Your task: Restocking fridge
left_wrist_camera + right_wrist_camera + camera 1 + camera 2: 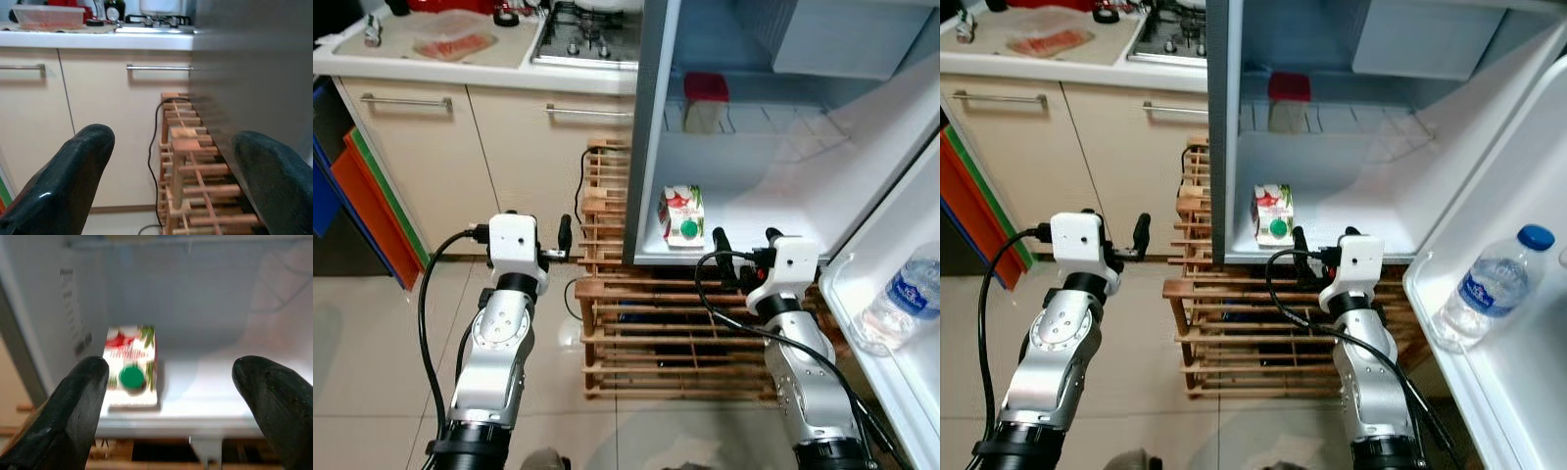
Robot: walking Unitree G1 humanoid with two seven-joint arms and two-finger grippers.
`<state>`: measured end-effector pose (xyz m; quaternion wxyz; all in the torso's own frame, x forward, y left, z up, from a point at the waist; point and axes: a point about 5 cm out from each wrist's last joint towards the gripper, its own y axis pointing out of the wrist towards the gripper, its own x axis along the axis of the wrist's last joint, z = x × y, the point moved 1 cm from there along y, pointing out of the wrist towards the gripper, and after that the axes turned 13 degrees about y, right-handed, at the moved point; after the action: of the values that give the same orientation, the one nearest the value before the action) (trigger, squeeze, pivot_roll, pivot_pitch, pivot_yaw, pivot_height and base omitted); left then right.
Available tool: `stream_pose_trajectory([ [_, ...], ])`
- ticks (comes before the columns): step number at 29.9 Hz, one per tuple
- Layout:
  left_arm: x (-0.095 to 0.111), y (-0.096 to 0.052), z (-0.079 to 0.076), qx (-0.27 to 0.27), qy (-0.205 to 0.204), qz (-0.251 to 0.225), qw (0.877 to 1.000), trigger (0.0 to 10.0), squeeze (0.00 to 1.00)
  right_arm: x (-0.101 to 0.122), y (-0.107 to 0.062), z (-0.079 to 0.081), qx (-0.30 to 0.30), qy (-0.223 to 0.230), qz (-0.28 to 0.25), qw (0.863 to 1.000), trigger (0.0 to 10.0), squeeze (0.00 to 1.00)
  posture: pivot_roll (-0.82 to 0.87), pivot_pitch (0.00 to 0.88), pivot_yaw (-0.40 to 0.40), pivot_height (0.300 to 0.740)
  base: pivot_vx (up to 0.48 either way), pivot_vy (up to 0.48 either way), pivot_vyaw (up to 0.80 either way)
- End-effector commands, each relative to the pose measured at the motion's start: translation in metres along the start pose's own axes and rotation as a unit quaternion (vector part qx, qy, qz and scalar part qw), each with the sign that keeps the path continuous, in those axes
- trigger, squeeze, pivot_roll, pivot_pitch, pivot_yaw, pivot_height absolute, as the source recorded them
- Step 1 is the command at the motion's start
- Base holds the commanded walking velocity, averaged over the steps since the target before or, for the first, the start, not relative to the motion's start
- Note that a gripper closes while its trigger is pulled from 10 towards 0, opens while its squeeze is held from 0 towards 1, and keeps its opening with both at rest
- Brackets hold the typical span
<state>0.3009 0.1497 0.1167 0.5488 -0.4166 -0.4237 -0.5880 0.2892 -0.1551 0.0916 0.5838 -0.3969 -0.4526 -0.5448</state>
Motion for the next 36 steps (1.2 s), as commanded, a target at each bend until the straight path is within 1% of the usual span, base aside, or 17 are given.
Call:
stream_pose_trajectory([
  [1,0.001,0.002,-0.002,-0.007,0.007,-0.004,1.0,10.0,0.0,0.003,0.003,-0.002,-0.004,0.001,-0.003,1.0,10.0,0.0,0.05,0.0,-0.043,0.74,-0.277,0.0,0.0],
  [9,0.0,0.001,-0.005,-0.03,0.013,-0.008,0.999,10.0,0.0,0.003,0.003,-0.003,-0.003,-0.003,-0.003,1.0,10.0,0.0,0.05,0.0,-0.045,0.74,-0.277,0.0,0.0],
  [16,0.0,0.004,-0.008,-0.041,0.008,-0.009,0.999,10.0,0.0,0.0,-0.002,-0.005,-0.003,-0.01,0.0,1.0,10.0,0.0,0.03,0.0,-0.039,0.74,-0.275,0.0,0.0],
  [21,-0.004,0.003,-0.011,-0.051,0.011,0.003,0.999,10.0,0.0,-0.002,-0.005,-0.007,0.003,-0.019,0.006,1.0,10.0,0.0,0.03,0.0,-0.038,0.74,-0.162,0.0,0.0],
  [22,-0.006,0.001,-0.01,-0.053,0.009,0.002,0.999,10.0,0.0,-0.003,-0.008,-0.01,0.005,-0.025,0.01,1.0,10.0,0.0,0.03,0.0,-0.04,0.74,0.0,0.0,0.0],
  [23,-0.009,-0.004,-0.006,-0.056,0.01,0.0,0.998,10.0,0.0,-0.006,-0.016,-0.017,0.002,-0.03,0.022,0.999,10.0,0.0,0.02,0.0,-0.038,0.74,0.0,0.0,0.0],
  [26,-0.011,-0.006,-0.004,-0.056,0.013,0.001,0.998,10.0,0.0,-0.008,-0.019,-0.02,0.0,-0.029,0.028,0.999,10.0,0.0,0.02,0.0,-0.038,0.74,0.0,0.0,0.0],
  [27,-0.017,-0.012,-0.002,-0.059,0.014,0.008,0.998,10.0,0.0,-0.014,-0.027,-0.027,-0.005,-0.032,0.043,0.999,10.0,0.0,0.02,0.0,-0.038,0.74,0.0,0.0,0.0],
  [28,-0.017,-0.012,-0.002,-0.059,0.014,0.008,0.998,10.0,0.0,-0.014,-0.027,-0.027,-0.005,-0.032,0.043,0.999,10.0,0.0,0.02,0.0,-0.038,0.74,0.0,0.0,0.0],
  [29,-0.021,-0.016,0.0,-0.061,0.015,0.013,0.998,10.0,0.0,-0.017,-0.033,-0.031,-0.007,-0.035,0.053,0.998,10.0,0.0,0.02,0.0,-0.038,0.74,0.0,0.0,0.0],
  [30,-0.026,-0.023,0.001,-0.071,0.02,0.016,0.997,10.0,0.0,-0.023,-0.045,-0.041,-0.016,-0.041,0.069,0.997,10.0,0.0,0.01,0.0,-0.036,0.74,0.0,0.0,0.0],
  [31,-0.026,-0.023,0.001,-0.071,0.02,0.016,0.997,10.0,0.0,-0.023,-0.045,-0.041,-0.016,-0.041,0.069,0.997,10.0,0.0,0.01,0.0,-0.036,0.74,0.0,0.0,0.0],
  [32,-0.033,-0.031,0.003,-0.077,0.022,0.024,0.996,10.0,0.0,-0.029,-0.059,-0.049,-0.023,-0.048,0.084,0.995,10.0,0.0,0.01,0.0,-0.033,0.74,0.0,0.0,0.0],
  [33,-0.033,-0.031,0.003,-0.077,0.022,0.024,0.996,10.0,0.0,-0.029,-0.059,-0.049,-0.023,-0.048,0.084,0.995,10.0,0.0,0.01,0.0,-0.033,0.74,0.0,0.0,0.0],
  [34,-0.037,-0.036,0.002,-0.084,0.022,0.028,0.996,10.0,0.0,-0.032,-0.071,-0.055,-0.028,-0.053,0.093,0.994,10.0,0.0,-0.01,0.0,-0.03,0.74,0.0,0.0,0.0],
  [35,-0.038,-0.037,-0.001,-0.089,0.015,0.029,0.996,10.0,0.0,-0.033,-0.078,-0.058,-0.031,-0.056,0.098,0.993,10.0,0.0,-0.02,0.0,-0.029,0.74,0.0,0.0,0.0],
  [36,-0.038,-0.037,-0.001,-0.089,0.015,0.029,0.996,10.0,0.0,-0.033,-0.078,-0.058,-0.031,-0.056,0.098,0.993,10.0,0.0,-0.02,0.0,-0.029,0.74,0.0,0.0,0.0],
])
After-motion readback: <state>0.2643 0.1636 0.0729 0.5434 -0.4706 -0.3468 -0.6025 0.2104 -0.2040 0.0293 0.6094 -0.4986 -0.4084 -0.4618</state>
